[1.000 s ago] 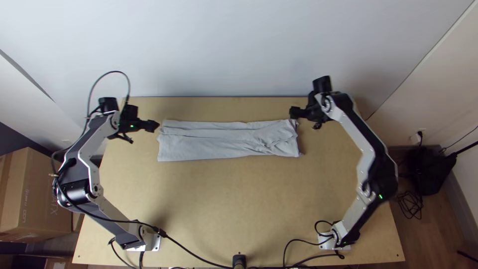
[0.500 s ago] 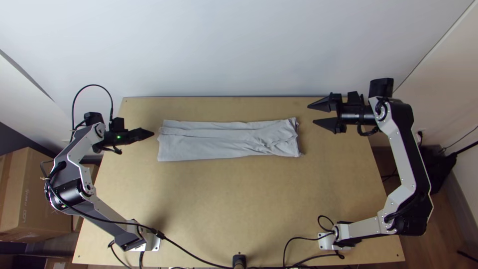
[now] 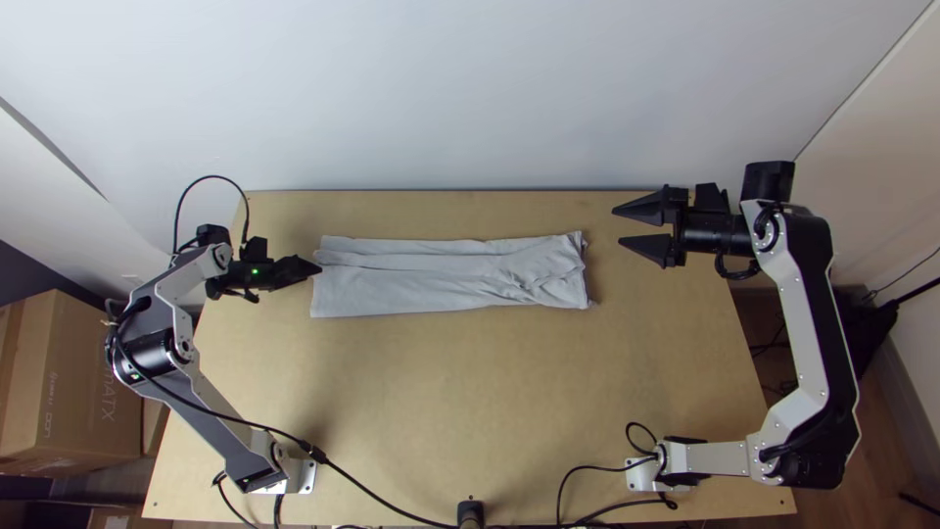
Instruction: Fold the t-shirt
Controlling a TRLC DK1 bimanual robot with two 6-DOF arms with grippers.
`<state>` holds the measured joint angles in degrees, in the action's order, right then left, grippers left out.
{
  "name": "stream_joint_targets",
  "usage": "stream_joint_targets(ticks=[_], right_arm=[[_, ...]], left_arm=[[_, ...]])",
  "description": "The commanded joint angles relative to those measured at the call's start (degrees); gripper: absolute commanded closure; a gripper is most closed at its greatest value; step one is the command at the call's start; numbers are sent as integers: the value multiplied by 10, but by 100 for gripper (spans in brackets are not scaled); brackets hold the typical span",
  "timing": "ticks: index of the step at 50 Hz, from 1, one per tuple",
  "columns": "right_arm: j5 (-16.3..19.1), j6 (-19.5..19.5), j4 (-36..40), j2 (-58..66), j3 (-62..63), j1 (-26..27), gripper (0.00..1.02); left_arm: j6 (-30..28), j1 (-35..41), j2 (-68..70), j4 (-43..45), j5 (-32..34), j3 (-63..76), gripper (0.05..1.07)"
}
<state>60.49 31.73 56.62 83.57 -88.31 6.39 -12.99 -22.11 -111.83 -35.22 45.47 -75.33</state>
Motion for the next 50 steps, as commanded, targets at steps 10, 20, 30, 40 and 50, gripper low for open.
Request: stream_joint_targets(ticks=[10,20,30,40,50], right_arm=[[8,7,4,-17,8,-5,3],[8,6,4,-27,15,-6,3],[-1,0,3,-31,21,-13,3],[-48,-5,3,-31,27,-29,3],[-118,-18,3,-22,31,-31,4]], left_arm=[[90,98,-23,49,-14,-9,10],[140,168,-20,95,-54,-10,28],[162,169,-14,113,-99,-7,105],[97,66,30,78,-109,18,105],[-38,-80,65,2,-136,16,105]])
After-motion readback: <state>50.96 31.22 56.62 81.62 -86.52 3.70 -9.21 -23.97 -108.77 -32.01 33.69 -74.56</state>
